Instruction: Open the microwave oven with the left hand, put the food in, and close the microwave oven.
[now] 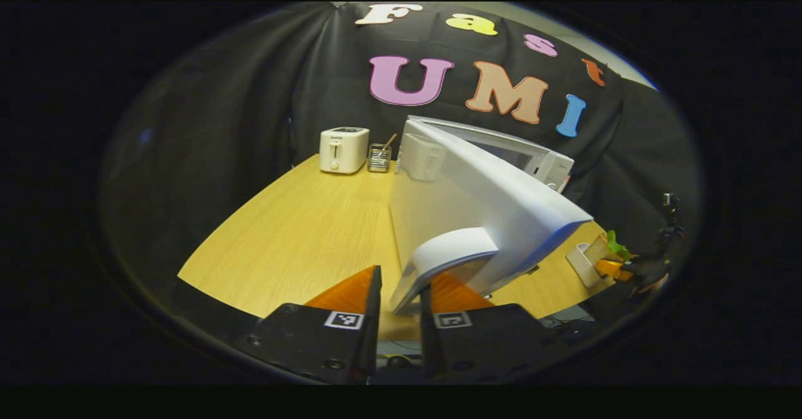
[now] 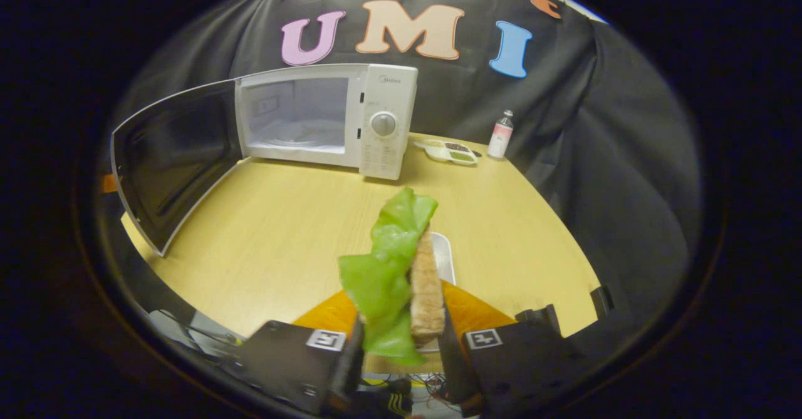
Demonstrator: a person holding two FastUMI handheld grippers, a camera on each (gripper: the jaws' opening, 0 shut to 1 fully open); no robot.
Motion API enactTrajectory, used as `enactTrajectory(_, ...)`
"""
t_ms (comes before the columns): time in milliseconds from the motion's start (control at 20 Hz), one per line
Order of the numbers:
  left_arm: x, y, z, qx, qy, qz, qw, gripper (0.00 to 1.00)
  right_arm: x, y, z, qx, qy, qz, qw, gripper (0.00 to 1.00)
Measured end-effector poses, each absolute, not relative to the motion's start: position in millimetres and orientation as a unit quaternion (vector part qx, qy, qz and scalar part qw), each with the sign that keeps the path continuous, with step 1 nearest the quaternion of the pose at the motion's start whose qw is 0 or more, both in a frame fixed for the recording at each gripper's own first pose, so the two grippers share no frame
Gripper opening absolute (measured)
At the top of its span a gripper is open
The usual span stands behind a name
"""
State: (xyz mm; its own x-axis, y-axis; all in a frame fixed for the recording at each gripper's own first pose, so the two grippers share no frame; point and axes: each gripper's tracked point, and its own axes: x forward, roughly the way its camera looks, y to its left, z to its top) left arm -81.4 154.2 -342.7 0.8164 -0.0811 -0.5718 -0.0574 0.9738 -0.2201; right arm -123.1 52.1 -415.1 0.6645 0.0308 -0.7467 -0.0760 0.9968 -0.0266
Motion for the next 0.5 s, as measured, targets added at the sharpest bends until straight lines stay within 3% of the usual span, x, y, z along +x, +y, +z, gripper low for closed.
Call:
enactTrajectory(50,-84.4,152.5,-343.6,-0.122,0.305,-0.006,0.944,0.52,-123.9,52.7,-414.8,-0.029,0.411,0.033,0.911,0.45)
enactTrajectory(100,-86.0,149.0,-342.6,-0.127,0.303,-0.003,0.944,0.78,-121.6,52.0,-413.9,-0.034,0.411,0.037,0.910,0.45)
enactTrajectory(150,-85.9,148.4,-343.6,-0.123,0.302,-0.002,0.945,0.89,-122.3,51.6,-408.9,-0.039,0.408,0.034,0.911,0.42)
enactTrajectory(500,-98.3,151.2,-341.3,-0.121,0.309,0.003,0.943,0.89,-109.9,53.6,-390.0,-0.055,0.394,0.050,0.916,0.39)
